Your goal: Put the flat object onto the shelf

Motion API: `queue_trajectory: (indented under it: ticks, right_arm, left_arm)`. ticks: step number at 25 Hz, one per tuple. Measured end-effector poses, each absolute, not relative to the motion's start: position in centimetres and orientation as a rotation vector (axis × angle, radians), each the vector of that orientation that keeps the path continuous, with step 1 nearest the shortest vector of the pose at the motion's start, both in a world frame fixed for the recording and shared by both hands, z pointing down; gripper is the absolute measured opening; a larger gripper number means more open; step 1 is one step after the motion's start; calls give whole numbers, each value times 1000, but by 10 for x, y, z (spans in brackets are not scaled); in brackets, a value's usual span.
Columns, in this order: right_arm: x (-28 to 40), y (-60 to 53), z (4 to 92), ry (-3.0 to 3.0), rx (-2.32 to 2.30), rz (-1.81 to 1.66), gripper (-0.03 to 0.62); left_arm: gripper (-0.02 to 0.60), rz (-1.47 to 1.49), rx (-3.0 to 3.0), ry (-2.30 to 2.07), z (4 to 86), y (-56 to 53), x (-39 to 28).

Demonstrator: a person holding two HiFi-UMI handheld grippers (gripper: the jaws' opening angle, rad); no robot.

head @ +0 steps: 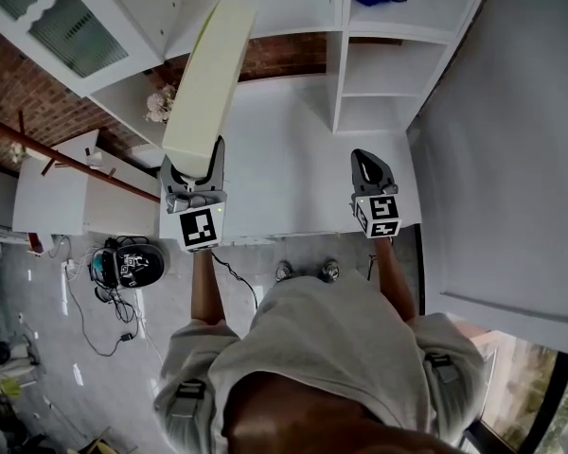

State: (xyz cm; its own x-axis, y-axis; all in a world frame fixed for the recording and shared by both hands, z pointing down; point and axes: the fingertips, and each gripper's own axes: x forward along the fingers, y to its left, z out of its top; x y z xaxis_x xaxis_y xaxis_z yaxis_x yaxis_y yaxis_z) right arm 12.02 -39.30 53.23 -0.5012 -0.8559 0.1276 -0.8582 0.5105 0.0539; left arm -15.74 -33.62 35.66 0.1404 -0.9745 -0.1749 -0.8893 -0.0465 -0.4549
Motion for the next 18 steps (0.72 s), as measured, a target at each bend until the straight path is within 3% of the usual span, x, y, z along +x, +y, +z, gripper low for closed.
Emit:
queue_trajectory:
  ticks: [18]
  right_arm:
    - [110,-388,533,-2600,1500,28,28]
  left_arm:
    - [265,-917,-1311,1352,328,-341,-124]
